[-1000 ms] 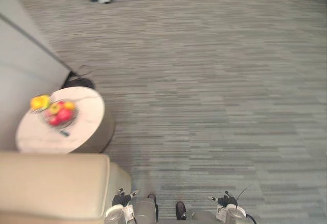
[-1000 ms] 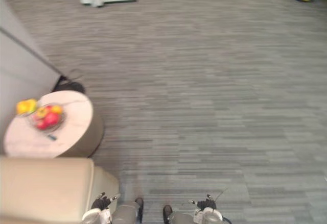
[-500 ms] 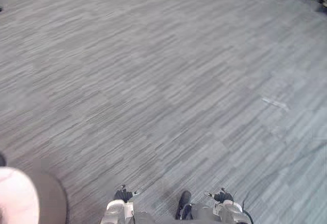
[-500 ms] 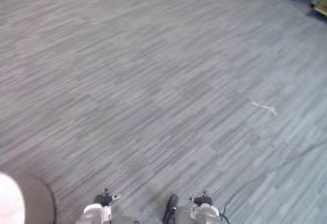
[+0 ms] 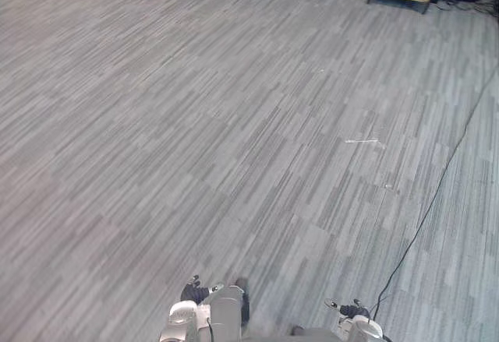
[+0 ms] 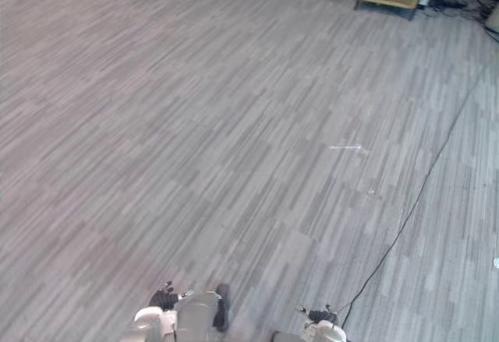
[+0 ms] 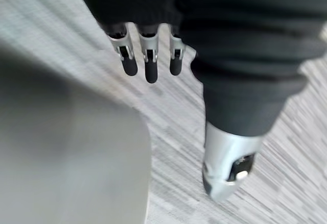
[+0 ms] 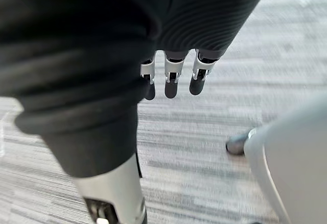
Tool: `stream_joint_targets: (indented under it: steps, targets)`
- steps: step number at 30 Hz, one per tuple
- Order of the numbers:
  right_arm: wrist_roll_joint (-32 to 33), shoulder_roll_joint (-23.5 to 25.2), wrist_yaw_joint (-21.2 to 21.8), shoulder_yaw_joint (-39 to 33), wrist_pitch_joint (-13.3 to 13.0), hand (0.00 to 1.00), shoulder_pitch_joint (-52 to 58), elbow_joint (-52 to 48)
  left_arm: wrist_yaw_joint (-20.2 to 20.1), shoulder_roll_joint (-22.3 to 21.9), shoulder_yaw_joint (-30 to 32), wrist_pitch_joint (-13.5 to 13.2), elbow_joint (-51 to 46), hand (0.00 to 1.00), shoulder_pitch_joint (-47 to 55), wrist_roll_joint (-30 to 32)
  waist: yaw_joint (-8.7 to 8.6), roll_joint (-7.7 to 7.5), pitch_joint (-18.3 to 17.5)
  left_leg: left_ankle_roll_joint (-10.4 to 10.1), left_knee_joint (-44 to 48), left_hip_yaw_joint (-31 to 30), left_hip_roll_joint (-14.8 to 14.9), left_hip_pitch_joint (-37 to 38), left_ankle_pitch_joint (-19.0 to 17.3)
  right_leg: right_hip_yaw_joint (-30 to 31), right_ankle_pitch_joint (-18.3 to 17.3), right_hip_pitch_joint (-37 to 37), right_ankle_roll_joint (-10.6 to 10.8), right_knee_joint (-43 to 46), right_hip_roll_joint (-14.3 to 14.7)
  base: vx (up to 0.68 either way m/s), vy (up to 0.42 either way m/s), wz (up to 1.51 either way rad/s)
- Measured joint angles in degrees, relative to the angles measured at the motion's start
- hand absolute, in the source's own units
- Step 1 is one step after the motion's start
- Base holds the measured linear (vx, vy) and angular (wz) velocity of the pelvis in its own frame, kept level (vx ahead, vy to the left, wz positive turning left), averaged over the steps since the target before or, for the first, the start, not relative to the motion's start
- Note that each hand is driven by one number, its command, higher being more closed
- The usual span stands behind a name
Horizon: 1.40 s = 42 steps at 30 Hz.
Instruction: Pick up cushions and gather them together orderly.
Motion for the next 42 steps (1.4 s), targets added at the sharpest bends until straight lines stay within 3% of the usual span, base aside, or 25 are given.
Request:
stream_joint_targets:
  steps: [2,4,5,6,8,11,14,16,17,18,20,21,22,24,27,29,30,31,33,34,35,36,38,39,42]
  targets:
    - [-0.09,1.01,0.05,-0.20,0.15,0.00,0.75,-0.98,0.02,0.45,0.19,0.04,-0.12,0.00,0.17,0.04,0.57,-1.46,-0.39,1.41,0.63,3.46,-0.11,2.50,-1.87,1.22,-0.07,-2.12,3.09,6.85,-1.28,0.47,0.256,-0.69]
    - [-0.20,1.42,0.59,0.07,0.14,0.00,0.77,-1.09,-0.02,0.75,-0.30,0.41,0.09,0.00,0.38,0.09,0.25,-2.00,-0.33,3.17,-0.66,6.17,-0.38,9.18,-4.90,-0.20,3.04,-8.95,14.08,26.78,-2.54,0.49,0.216,-0.60]
    - [-0.27,1.31,0.74,0.18,0.04,0.00,0.67,-1.22,-0.01,0.75,-0.35,0.44,0.11,0.00,0.38,0.09,0.23,-2.01,-0.23,3.20,-1.16,6.52,-0.36,10.49,-5.36,-0.82,3.28,-10.40,14.57,30.30,-2.77,0.35,0.125,-0.61]
    - [-1.29,1.24,1.15,0.22,-0.22,0.00,0.60,-2.15,0.00,0.72,-0.68,0.58,0.20,0.00,0.04,0.07,0.22,-2.01,0.08,3.27,-3.10,7.70,-0.06,14.89,-6.04,-4.55,2.53,-14.36,12.49,38.59,-3.70,0.33,0.090,-0.48]
    - [-2.32,1.22,1.38,0.33,-0.43,0.00,0.48,-3.30,0.10,0.68,-1.09,0.64,0.26,0.00,-0.10,-0.01,-0.23,-1.08,0.68,3.09,-7.55,8.42,0.95,20.53,-6.64,-11.94,1.46,-18.99,7.58,40.70,-4.07,0.42,0.073,-0.46]
    - [-2.32,0.80,1.52,0.39,-0.95,0.00,-0.68,-3.02,0.09,1.02,-1.44,0.58,0.99,0.00,-1.03,-0.06,-2.01,-1.51,1.40,3.01,-14.55,9.27,1.84,28.36,-6.59,-20.09,2.61,-24.52,3.44,25.00,-2.81,0.49,-0.001,-0.12]
    - [-2.25,-0.54,1.61,0.33,-0.87,0.00,-1.54,-2.91,0.03,1.60,-3.60,0.51,1.95,0.00,-2.30,0.20,-4.40,-1.97,2.29,2.81,-18.33,7.58,1.16,32.13,-6.49,-18.31,14.75,-27.81,3.26,1.32,-1.12,0.46,-0.099,0.34]
    - [-2.25,-1.60,1.57,-0.01,-0.70,0.00,-0.99,-1.74,0.02,1.54,-4.11,0.55,2.74,0.00,-1.97,0.42,-4.94,-2.31,2.33,0.54,-16.82,3.65,1.51,34.84,-7.58,-16.90,22.72,-27.21,0.12,0.13,-0.63,0.56,-0.203,0.48]
    - [-2.32,-2.32,1.65,-0.99,-0.66,0.00,-0.70,-0.76,0.04,0.80,-3.16,0.51,2.69,0.00,-1.60,0.63,-5.19,-0.88,2.11,0.45,-12.19,1.25,3.33,34.49,-7.61,-17.30,23.75,-27.28,-1.94,4.16,0.39,0.61,-0.259,0.22]
    - [-2.34,-2.78,1.61,-1.60,-0.49,0.00,-0.92,-0.78,0.06,0.22,-2.13,0.50,2.56,0.00,-1.39,0.68,-4.88,0.82,2.04,-1.04,-4.70,0.49,5.26,31.93,-6.67,-18.29,21.40,-26.38,-2.11,5.69,1.57,0.74,-0.289,-0.02]
    - [-2.31,-3.01,1.62,-1.23,-0.39,0.00,-1.33,-1.04,0.10,-0.35,0.57,0.61,2.46,0.00,-1.15,0.66,-4.68,2.47,2.47,-1.95,14.25,-1.16,8.18,24.28,2.41,-18.52,17.35,-23.24,-3.36,6.53,4.22,0.64,-0.218,-0.26]
    - [-2.26,-2.86,1.58,-0.16,-0.32,0.00,-1.44,-1.10,0.13,-0.87,1.98,0.66,2.28,0.00,-0.97,0.64,-3.88,3.34,3.01,-2.33,26.11,-1.69,10.53,18.80,10.93,-17.74,15.72,-19.41,-4.44,5.25,6.17,0.77,-0.163,-0.54]
    - [-2.09,-1.53,1.36,0.35,-0.03,0.00,-1.35,-0.90,-0.01,-1.01,1.55,0.61,0.72,0.00,-0.92,0.69,-2.50,2.70,4.16,-2.21,38.04,-0.31,12.29,11.93,5.46,-16.04,13.68,-12.06,-5.70,2.27,7.79,0.99,-0.161,-0.61]
    - [-1.44,-0.79,1.16,0.72,0.01,0.00,-1.61,-0.93,-0.08,-0.53,0.15,0.05,-2.18,0.00,-0.86,0.68,-1.76,1.07,4.43,-1.61,36.85,1.85,10.80,5.27,1.10,-14.06,13.18,-4.33,-5.88,-3.21,7.20,0.75,-0.090,-0.45]
    - [-1.02,-0.93,0.99,-0.03,-0.20,0.00,-3.25,-0.89,-0.10,-1.05,-0.50,-0.28,-3.18,0.00,-1.14,0.60,-0.17,1.04,4.38,-0.71,16.11,6.04,7.85,-0.67,-1.69,-11.01,11.79,3.23,-4.08,-9.41,5.67,0.59,0.065,-0.47]
    - [-1.03,-1.65,0.97,-1.58,-0.22,0.00,-2.95,-0.39,-0.14,-1.37,-1.22,-0.23,-2.80,0.00,-0.57,0.62,0.61,2.24,3.38,-3.09,-7.95,3.94,4.34,-0.06,4.25,-9.61,9.10,6.36,-2.45,-11.56,4.78,0.50,0.164,-0.38]
    - [-1.04,-1.88,1.01,-1.52,-0.20,0.00,-2.73,0.41,-0.16,-0.99,-1.51,-0.31,-2.46,0.00,0.21,0.37,1.28,2.37,2.88,-1.90,-11.38,3.12,3.75,0.59,11.21,-8.27,6.48,8.57,-1.75,-12.08,4.51,0.42,0.175,-0.39]
    - [-1.04,-1.61,1.01,-1.55,-0.19,0.00,-2.47,0.64,-0.16,-0.78,-1.66,-0.35,-2.32,0.00,0.54,0.20,1.23,1.55,2.46,-0.16,-11.16,2.74,2.79,0.75,12.57,-8.16,5.53,8.92,-1.34,-11.81,3.79,0.58,0.207,-0.21]
    - [-1.19,-0.55,1.07,-1.97,-0.04,0.00,-0.94,1.30,-0.34,0.97,-2.33,-0.09,-1.89,0.00,0.06,0.51,0.97,-2.07,0.50,3.51,-9.02,2.76,-1.11,0.80,10.35,-8.35,3.03,8.09,0.09,-5.98,0.41,0.59,0.129,0.15]
    - [-1.56,-0.64,1.09,-2.11,0.00,0.00,-0.58,1.33,-0.42,1.17,-2.75,-0.05,-1.70,0.00,-0.07,0.63,1.09,-2.31,0.28,3.78,-7.65,2.86,-1.14,1.36,8.86,-8.07,3.20,5.85,0.49,0.38,0.21,0.65,0.130,0.04]
    - [-2.34,-0.61,1.14,-2.18,0.01,0.00,-0.48,1.52,-0.51,1.51,-2.95,-0.05,-1.42,0.00,-0.07,0.65,1.09,-2.65,0.40,3.79,-7.80,3.48,-1.03,3.21,7.09,-7.80,3.79,2.88,3.55,9.22,0.00,0.86,0.198,-0.19]
    - [-3.04,-0.24,1.33,-2.13,0.03,0.00,-0.42,1.34,-0.66,2.29,-3.44,0.32,-0.87,0.00,-0.47,0.66,0.89,-3.59,0.96,4.01,-9.22,3.74,-2.07,9.34,4.15,-8.42,6.84,-4.80,10.18,29.89,-2.35,0.60,0.148,-0.18]
    - [-3.90,-0.21,1.59,-2.04,0.06,0.00,0.77,1.23,-0.76,2.39,-4.87,0.44,-0.27,0.00,-0.15,0.66,0.03,-3.32,0.94,3.97,-11.13,3.54,-2.52,15.79,2.38,-11.13,6.04,-8.80,8.75,39.23,-4.03,0.63,0.097,0.07]
    - [-4.30,-0.13,1.93,-2.09,0.10,0.00,1.26,0.92,-1.05,2.32,-6.08,0.41,0.25,0.00,-1.01,0.66,-0.17,-2.73,1.27,3.92,-15.02,2.85,-2.54,21.68,2.26,-14.83,4.06,-11.24,5.58,38.83,-4.95,0.66,0.065,0.20]
    - [-4.50,-0.58,2.08,-1.98,-0.05,0.00,0.76,0.04,-1.17,2.18,-6.35,0.30,0.43,0.00,-2.01,0.65,-1.20,-2.05,1.59,3.73,-19.40,2.25,-0.98,27.20,2.09,-21.16,2.63,-15.95,2.91,26.76,-4.71,0.51,-0.042,0.25]
